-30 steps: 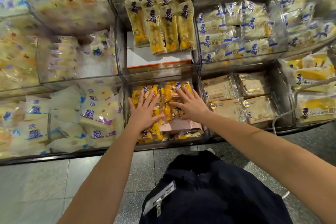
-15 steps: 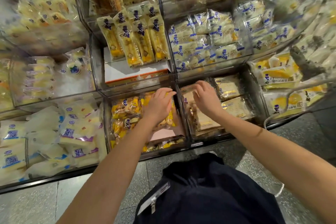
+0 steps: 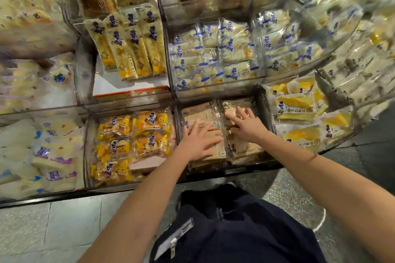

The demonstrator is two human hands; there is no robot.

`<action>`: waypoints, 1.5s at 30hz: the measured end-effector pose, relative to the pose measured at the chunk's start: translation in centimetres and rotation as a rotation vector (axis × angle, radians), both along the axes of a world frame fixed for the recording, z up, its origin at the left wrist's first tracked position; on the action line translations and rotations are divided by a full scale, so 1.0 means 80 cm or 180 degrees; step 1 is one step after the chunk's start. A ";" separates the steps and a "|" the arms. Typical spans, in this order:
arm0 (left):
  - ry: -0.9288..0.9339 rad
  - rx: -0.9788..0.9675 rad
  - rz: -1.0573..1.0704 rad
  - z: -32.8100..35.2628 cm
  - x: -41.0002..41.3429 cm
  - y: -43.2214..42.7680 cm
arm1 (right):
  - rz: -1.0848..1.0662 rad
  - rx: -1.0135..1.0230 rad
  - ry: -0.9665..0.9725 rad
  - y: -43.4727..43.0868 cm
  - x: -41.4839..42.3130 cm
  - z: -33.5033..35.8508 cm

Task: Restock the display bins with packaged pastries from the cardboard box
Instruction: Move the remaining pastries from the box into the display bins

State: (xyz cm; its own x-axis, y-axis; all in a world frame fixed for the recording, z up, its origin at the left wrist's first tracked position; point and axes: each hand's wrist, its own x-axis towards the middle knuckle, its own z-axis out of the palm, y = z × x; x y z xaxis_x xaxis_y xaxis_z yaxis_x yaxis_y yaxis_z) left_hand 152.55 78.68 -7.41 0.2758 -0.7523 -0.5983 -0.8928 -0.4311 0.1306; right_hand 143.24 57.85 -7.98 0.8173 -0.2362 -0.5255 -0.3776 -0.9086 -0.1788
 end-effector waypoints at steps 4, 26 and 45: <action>-0.0253 0.0069 -0.0055 -0.006 0.006 0.002 | 0.0219 -0.0072 -0.0002 -0.007 0.005 0.001; -0.0638 -0.1831 0.1744 0.122 0.133 -0.114 | -0.0005 0.0149 -0.2313 -0.099 0.125 0.095; -0.0636 -0.1144 0.1361 0.089 0.205 -0.157 | 0.0023 -0.0119 -0.1502 -0.148 0.226 0.096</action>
State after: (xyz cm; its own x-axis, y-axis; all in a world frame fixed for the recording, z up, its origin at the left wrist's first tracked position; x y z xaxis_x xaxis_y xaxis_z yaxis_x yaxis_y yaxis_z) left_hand 168.92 66.16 -0.30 0.6802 -0.6954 -0.2318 -0.6718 -0.7180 0.1821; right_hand 161.30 46.03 -0.34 0.9665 -0.2414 -0.0876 -0.2567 -0.9199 -0.2965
